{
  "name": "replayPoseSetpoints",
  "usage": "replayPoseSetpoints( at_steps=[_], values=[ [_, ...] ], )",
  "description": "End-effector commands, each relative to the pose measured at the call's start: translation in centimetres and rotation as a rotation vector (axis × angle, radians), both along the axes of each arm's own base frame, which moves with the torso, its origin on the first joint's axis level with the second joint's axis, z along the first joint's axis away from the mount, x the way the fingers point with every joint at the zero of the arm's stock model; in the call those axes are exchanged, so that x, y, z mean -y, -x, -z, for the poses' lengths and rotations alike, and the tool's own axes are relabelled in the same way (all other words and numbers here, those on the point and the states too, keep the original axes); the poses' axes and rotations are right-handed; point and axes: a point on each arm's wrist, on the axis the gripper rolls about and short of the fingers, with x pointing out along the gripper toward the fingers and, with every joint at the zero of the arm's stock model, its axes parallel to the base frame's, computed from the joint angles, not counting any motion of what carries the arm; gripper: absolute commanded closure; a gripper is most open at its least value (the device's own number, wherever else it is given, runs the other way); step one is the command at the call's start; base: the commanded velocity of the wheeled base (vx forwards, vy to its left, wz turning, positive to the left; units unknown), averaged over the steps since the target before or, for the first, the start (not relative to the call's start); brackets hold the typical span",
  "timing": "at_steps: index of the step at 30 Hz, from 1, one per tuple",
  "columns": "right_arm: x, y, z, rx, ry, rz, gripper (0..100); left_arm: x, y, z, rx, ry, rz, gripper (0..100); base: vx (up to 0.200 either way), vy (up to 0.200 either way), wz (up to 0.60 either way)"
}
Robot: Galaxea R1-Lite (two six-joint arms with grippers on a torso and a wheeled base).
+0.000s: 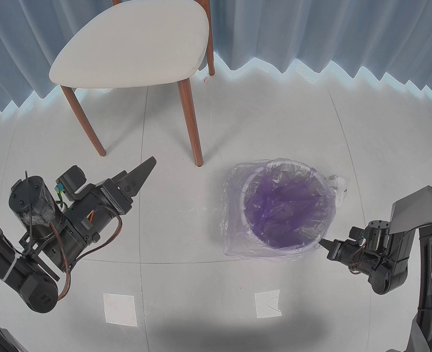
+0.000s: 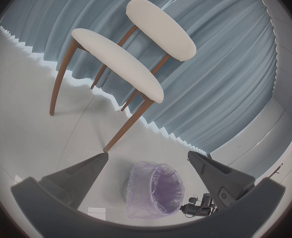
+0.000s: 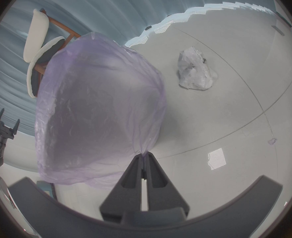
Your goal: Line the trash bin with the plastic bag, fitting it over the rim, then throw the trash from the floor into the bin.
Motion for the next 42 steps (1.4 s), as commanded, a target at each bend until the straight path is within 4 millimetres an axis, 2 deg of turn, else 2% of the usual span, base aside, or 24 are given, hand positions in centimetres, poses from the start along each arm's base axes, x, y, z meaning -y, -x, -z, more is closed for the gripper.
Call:
replayPoseSetpoints(
  at_steps=[1, 4, 13, 24, 25, 28, 31, 35, 36, 37, 39, 42],
  values=[
    [0.0, -0.3, 1.9, -0.018, 0.025, 0.024, 100, 0.1, 0.1, 0.0, -0.002, 0.000, 0.006, 0, 0.000, 0.000, 0.00],
    [0.1, -1.0, 2.6, -0.011, 0.053, 0.077, 100, 0.1, 0.1, 0.0, -0.002, 0.000, 0.006, 0, 0.000, 0.000, 0.00],
    [0.2, -1.2, 2.9, -0.011, 0.052, 0.093, 100, 0.2, 0.2, 0.2, 0.020, -0.058, -0.020, 0, 0.000, 0.000, 0.00],
    [0.2, -1.2, 3.0, -0.017, 0.051, 0.100, 100, 0.3, 0.4, -0.3, 0.038, -0.050, -0.013, 0, 0.000, 0.000, 0.00],
    [0.2, -1.2, 3.0, -0.018, 0.049, 0.101, 0, 0.3, 0.4, -0.3, 0.039, -0.048, -0.013, 0, 0.000, 0.000, 0.00],
    [0.2, -1.0, 2.8, -0.021, 0.048, 0.100, 0, 0.3, 0.3, -0.4, 0.044, -0.045, -0.013, 0, 0.000, 0.000, 0.00],
    [0.0, -0.4, 1.5, -0.018, 0.025, 0.103, 0, 0.2, 0.3, -0.6, 0.048, -0.043, -0.015, 0, 0.000, 0.000, 0.00],
    [-0.9, 0.8, -2.1, -0.009, -0.079, 0.094, 0, 0.2, 0.5, -0.7, 0.051, -0.042, -0.013, 0, 0.000, 0.000, 0.00],
    [-0.9, 0.8, -2.1, -0.009, -0.079, 0.094, 0, 0.2, 0.5, -0.7, 0.051, -0.042, -0.013, 0, 0.000, 0.000, 0.00],
    [-1.1, 1.3, -3.4, 0.005, -0.107, 0.079, 0, 0.2, 0.5, -0.6, 0.047, -0.043, -0.012, 0, 0.000, 0.000, 0.00],
    [-1.1, 1.6, -3.9, 0.009, -0.112, 0.073, 0, 0.2, 0.5, -0.6, 0.047, -0.043, -0.012, 0, 0.000, 0.000, 0.00],
    [-1.0, 3.4, -5.5, 0.005, -0.134, 0.006, 0, 0.2, 0.5, -0.6, 0.048, -0.043, -0.015, 0, 0.000, 0.000, 0.00]
  ],
)
